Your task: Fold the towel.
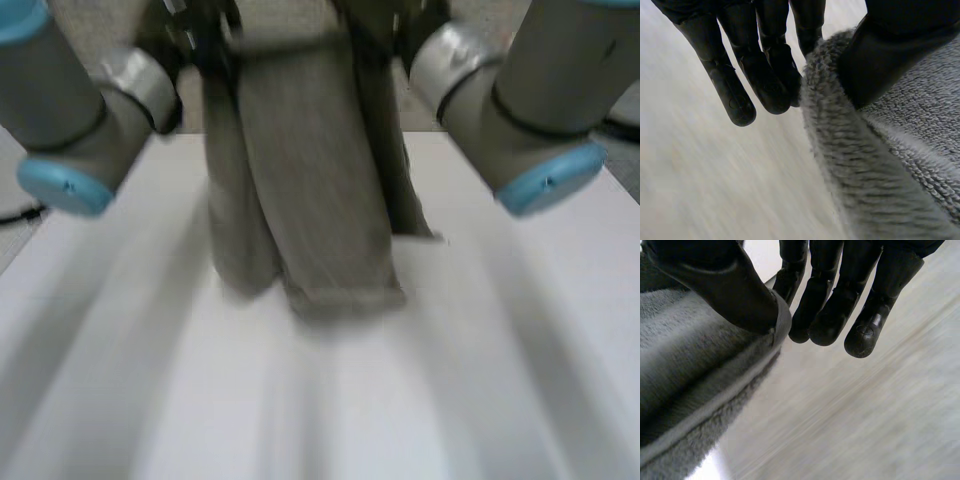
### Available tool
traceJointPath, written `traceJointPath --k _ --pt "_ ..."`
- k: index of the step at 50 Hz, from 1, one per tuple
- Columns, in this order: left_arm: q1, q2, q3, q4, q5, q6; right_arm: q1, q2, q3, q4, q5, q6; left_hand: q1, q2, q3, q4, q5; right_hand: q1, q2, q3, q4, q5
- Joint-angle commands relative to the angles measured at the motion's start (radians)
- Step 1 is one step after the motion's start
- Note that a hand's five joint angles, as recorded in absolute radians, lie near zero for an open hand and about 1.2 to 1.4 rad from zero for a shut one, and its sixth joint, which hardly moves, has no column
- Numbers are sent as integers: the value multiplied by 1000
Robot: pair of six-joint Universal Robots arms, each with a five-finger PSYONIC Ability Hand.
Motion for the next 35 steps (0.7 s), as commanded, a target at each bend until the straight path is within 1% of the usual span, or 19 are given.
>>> traceJointPath --k 1,4,6,7,9,10,12,13,14,15,17,18,20,21,23,28,29,31,35 --pt "9 139 18 179 -71 -5 -13 -84 -90 -112 -2 145 108 62 56 36 78 75 60 60 54 63" --pt "7 179 -86 184 -68 -2 -9 -96 -61 -104 -8 176 94 48 42 22 63 75 60 60 54 63" --pt "7 202 -168 184 -67 -1 -4 -115 45 -58 -43 186 70 24 18 -1 40 75 60 60 54 63" --pt "7 202 -169 184 -67 -1 -4 -115 45 -58 -44 186 70 24 18 -1 40 75 60 60 54 63" --pt "9 237 -339 193 -67 8 -1 -148 164 -20 -103 154 47 1 -5 -25 16 75 60 60 54 63" --pt "9 237 -340 193 -67 8 -1 -148 165 -20 -104 154 47 0 -6 -25 16 75 60 60 54 63" --pt "22 251 -504 196 -67 8 -1 -168 292 -8 -165 82 26 -20 -26 -45 -4 75 60 60 54 63" --pt "22 251 -505 196 -67 8 -1 -168 292 -8 -165 82 26 -20 -26 -45 -4 75 60 60 54 63" --pt "36 253 -584 196 -68 8 -2 -173 353 -6 -183 38 3 -43 -49 -69 -28 75 60 60 54 63" --pt "36 253 -585 196 -68 8 -2 -173 354 -6 -183 38 3 -44 -50 -69 -28 75 60 60 54 63" --pt "61 259 -748 196 -68 10 -8 -181 465 -3 -208 -42 -62 -108 -114 -133 -92 75 60 60 54 63" --pt "61 259 -749 196 -68 10 -9 -181 465 -3 -208 -42 -62 -108 -114 -133 -92 75 60 60 54 63" --pt "79 268 -899 202 -68 10 -10 -187 574 -1 -209 -96 -91 -137 -143 -163 -122 75 60 60 54 63" --pt "79 268 -899 202 -68 10 -10 -187 574 -1 -209 -96 -91 -138 -143 -163 -122 75 60 60 54 63" --pt "93 268 -1023 221 -68 10 -9 -187 631 -1 -214 -116 -121 -167 -173 -192 -151 75 60 60 54 63" --pt "99 268 -1137 247 -68 10 -2 -181 819 -11 -216 -211 -188 -234 -240 -259 -218 75 60 60 54 63" --pt "99 268 -1137 247 -68 10 -2 -181 820 -11 -216 -211 -188 -234 -240 -260 -219 75 60 60 54 63" --pt "98 270 -1156 245 -67 10 -1 -184 875 -8 -216 -270 -340 -386 -392 -412 -371 75 60 60 54 63" --pt "96 280 -1150 244 -67 10 -1 -193 913 -8 -212 -321 -396 -443 -449 -468 -427 75 60 60 54 63"
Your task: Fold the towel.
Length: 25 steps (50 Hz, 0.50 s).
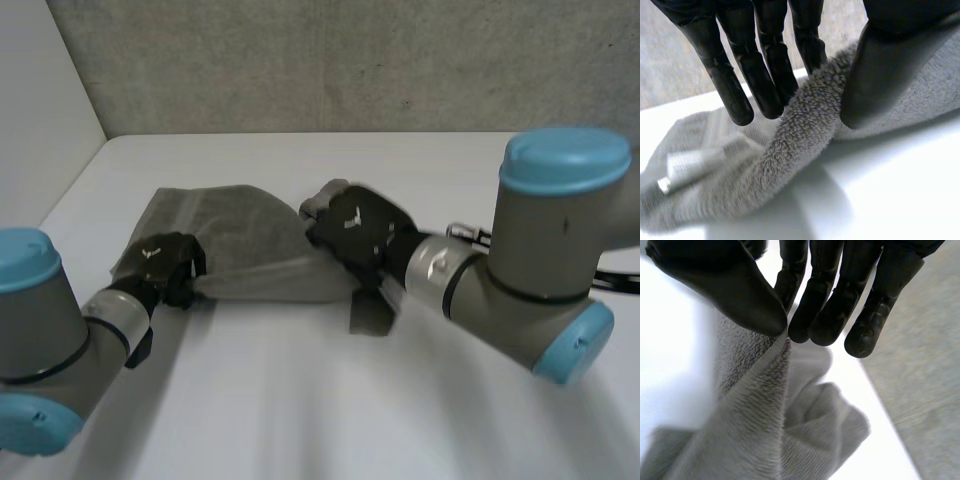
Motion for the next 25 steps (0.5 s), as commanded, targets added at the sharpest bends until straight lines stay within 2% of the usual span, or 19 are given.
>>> traceJointPath --k 1,2,4,5,7,10,12,14,19,20,21,22,23,24,25 --pt "-4 30 -2 2 1 0 1 -14 101 0 11 -110 -121 -120 -127 -120 -124 75 60 59 54 38" --pt "-4 31 -1 2 1 0 1 -14 101 0 11 -110 -121 -120 -127 -120 -124 75 60 59 54 38" --pt "4 76 15 1 1 2 -4 -29 128 0 16 -129 -296 -295 -303 -295 -300 75 60 59 54 38" --pt "4 77 15 1 1 2 -4 -29 128 0 16 -129 -297 -296 -303 -296 -300 75 60 59 54 38" --pt "13 101 29 1 1 2 -8 -37 145 0 16 -132 -444 -442 -450 -442 -447 75 60 59 54 38" --pt "16 112 38 1 1 2 -10 -46 179 -1 19 -133 -497 -496 -503 -496 -500 75 60 59 54 38" --pt "19 135 54 -1 3 2 -11 -52 214 -3 20 -135 -663 -662 -670 -662 -667 75 60 59 54 38" --pt "21 141 57 -2 4 3 -11 -54 233 -4 22 -136 -737 -736 -743 -736 -740 75 60 59 54 38" --pt "47 141 64 4 50 3 -17 -71 289 -6 23 -140 -755 -754 -761 -754 -759 75 60 59 54 38" --pt "64 135 74 4 80 2 -30 -77 311 -9 26 -137 -755 -754 -761 -754 -759 -124 -140 -140 -146 -162" --pt "74 127 83 5 110 2 -30 -77 311 -9 26 -137 -752 -751 -759 -751 -756 -126 -142 -142 -148 -164" --pt "74 127 83 5 110 2 -45 -83 334 -18 32 -124 -752 -751 -759 -751 -756 -428 -444 -444 -450 -466" --pt "79 110 95 5 139 3 -45 -83 334 -18 32 -124 -744 -742 -750 -742 -747 -431 -447 -447 -453 -469" --pt "81 86 107 5 165 3 -50 -94 358 -35 40 -123 -735 -734 -741 -734 -738 -696 -711 -712 -718 -733" --pt "81 86 107 5 165 3 -50 -106 378 -47 46 -121 -735 -734 -741 -734 -738 -786 -801 -802 -807 -823"
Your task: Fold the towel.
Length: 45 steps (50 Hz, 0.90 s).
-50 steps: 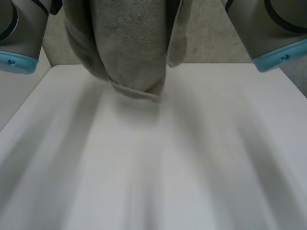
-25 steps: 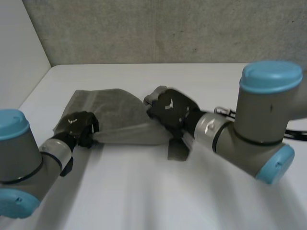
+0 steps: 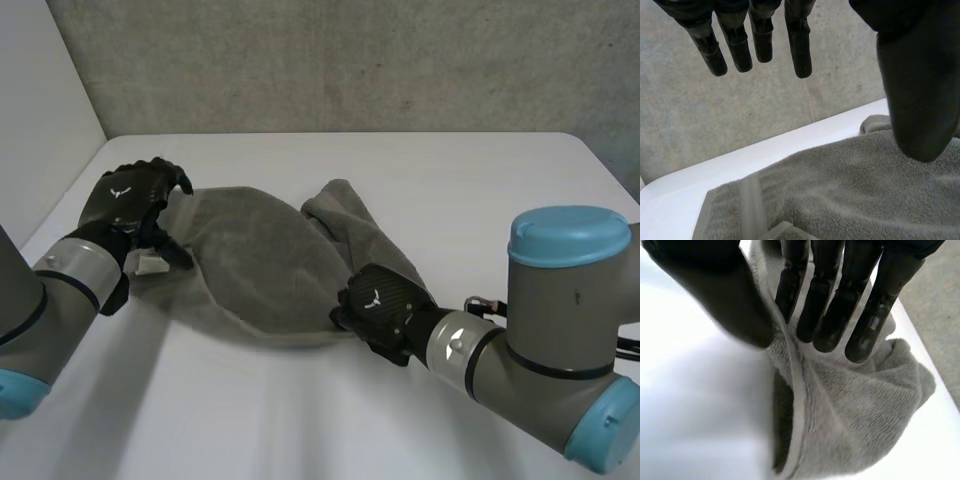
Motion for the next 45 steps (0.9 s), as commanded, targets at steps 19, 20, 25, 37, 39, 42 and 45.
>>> traceJointPath --k 19,20,25,37,39,42,45 --pt "33 -424 380 -180 165 508 -107 -196 335 -134 19 42 -44 -34 -41 -39 1 -560 -554 -562 -576 -571" --pt "34 -449 416 -195 165 510 -107 -196 335 -134 19 42 -44 -34 -41 -39 1 -560 -554 -562 -576 -571" --pt "37 -518 516 -229 162 512 -147 -196 355 -138 16 42 -44 -34 -41 -39 1 -563 -557 -565 -579 -574" --pt "36 -653 703 -387 78 522 -155 -196 361 -140 6 42 -44 -34 -41 -39 1 -566 -560 -568 -582 -577" --pt "37 -662 716 -405 75 522 -155 -195 364 -140 2 42 -44 -34 -41 -39 1 -569 -563 -570 -585 -580" --pt "37 -667 725 -431 73 522 -155 -196 364 -143 2 42 -44 -34 -41 -39 1 -569 -563 -570 -585 -580" --pt "36 -665 727 -444 70 524 -155 -195 366 -144 2 42 -18 -8 -14 -13 27 -572 -566 -573 -588 -583"
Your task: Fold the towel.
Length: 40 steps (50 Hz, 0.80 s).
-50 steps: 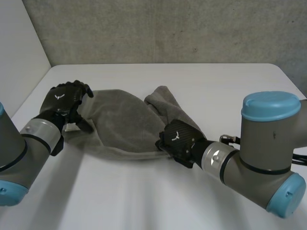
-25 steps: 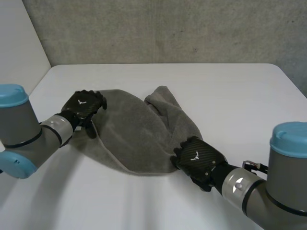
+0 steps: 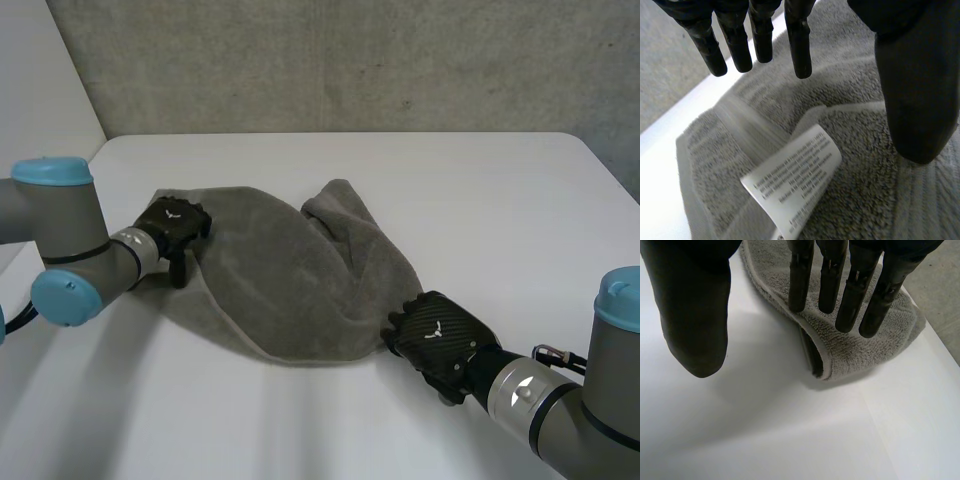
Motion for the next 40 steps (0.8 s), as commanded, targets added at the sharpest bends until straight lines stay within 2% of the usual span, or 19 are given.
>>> traceJointPath --k 1,3,7,17,21,25,33,38,39,40 --pt "-1 -8 15 -44 -6 2 1 -1 1 -4 -3 0 -18 -8 -14 -13 25 -49 -69 -63 -58 -22" --pt "-1 2 18 -54 -20 2 -1 1 1 -4 -3 0 84 94 88 89 127 -52 -72 -66 -61 -25" --pt "-1 7 25 -71 -35 2 -1 1 2 -5 -3 0 138 148 141 143 181 -55 -74 -68 -64 -28" --pt "-1 -5 64 -166 -45 77 -2 1 7 -5 -3 0 97 107 100 102 140 -67 -86 -80 -76 -39" --pt "-1 -8 65 -169 -46 93 -2 1 10 -7 -3 0 76 86 80 81 119 -67 -86 -80 -76 -39" --pt "-3 -13 66 -169 -48 96 -5 1 10 -7 -3 0 -55 -45 -52 -51 -13 -67 -86 -80 -76 -39" --pt "-4 -22 74 -170 -48 97 -5 1 15 -7 -3 -2 -88 -78 -85 -83 -45 -67 -86 -80 -76 -39" --pt "-6 -22 74 -176 -45 97 -5 1 15 -7 -3 -3 -3 7 1 2 40 -67 -86 -80 -76 -39" --pt "-6 -21 72 -184 -45 97 -5 1 15 -7 -3 -3 104 115 108 109 147 -67 -86 -80 -76 -39" --pt "-6 -21 72 -184 -45 97 -5 1 15 -7 -3 -3 106 116 109 110 148 -67 -86 -80 -76 -39"
